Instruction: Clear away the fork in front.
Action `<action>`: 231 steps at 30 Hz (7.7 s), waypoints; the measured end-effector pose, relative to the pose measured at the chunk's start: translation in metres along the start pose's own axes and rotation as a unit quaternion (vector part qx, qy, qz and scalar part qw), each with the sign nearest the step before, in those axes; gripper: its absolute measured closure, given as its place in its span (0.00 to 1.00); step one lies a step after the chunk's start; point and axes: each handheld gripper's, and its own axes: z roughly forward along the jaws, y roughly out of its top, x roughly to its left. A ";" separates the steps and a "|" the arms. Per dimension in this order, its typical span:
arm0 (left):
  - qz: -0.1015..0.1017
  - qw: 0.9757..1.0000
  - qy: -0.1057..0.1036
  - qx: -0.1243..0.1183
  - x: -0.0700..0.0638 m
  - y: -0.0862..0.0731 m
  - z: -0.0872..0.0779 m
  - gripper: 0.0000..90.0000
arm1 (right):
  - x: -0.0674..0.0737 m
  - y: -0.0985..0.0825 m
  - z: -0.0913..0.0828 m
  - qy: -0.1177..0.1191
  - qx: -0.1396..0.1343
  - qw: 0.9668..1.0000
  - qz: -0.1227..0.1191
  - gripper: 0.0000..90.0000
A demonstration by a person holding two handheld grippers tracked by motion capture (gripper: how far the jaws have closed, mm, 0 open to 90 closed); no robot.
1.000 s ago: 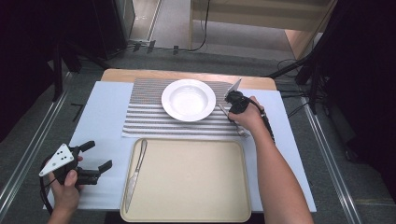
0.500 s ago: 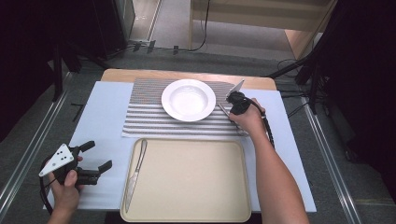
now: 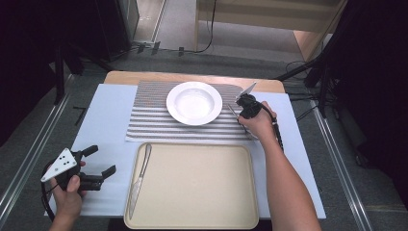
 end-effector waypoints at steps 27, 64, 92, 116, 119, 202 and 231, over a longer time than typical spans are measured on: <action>0.001 1.000 0.000 0.000 -0.001 0.000 0.001 0.00 | -0.010 -0.019 -0.018 0.030 -0.082 0.996 -0.008 0.97; 0.008 1.000 0.018 0.000 -0.002 0.003 0.000 0.00 | -0.011 -0.074 -0.057 0.059 -0.286 0.956 0.014 0.97; 0.027 0.998 -0.048 -0.032 -0.047 0.056 0.039 0.00 | 0.022 -0.131 -0.075 0.114 -0.385 0.916 -0.023 0.97; 0.047 0.992 -0.107 -0.045 -0.096 0.087 0.093 0.00 | 0.073 -0.172 -0.082 0.160 -0.423 0.890 -0.060 0.97; 0.048 0.992 -0.112 -0.042 -0.098 0.086 0.094 0.00 | 0.078 -0.175 -0.083 0.166 -0.422 0.888 -0.069 0.97; -0.039 0.970 -0.239 -0.025 -0.136 0.086 0.115 0.86 | 0.187 -0.176 -0.051 0.293 -0.413 0.849 -0.153 0.96; -0.044 0.971 -0.233 -0.033 -0.119 0.085 0.101 0.96 | 0.148 -0.195 -0.060 0.149 -0.492 0.852 -0.101 0.37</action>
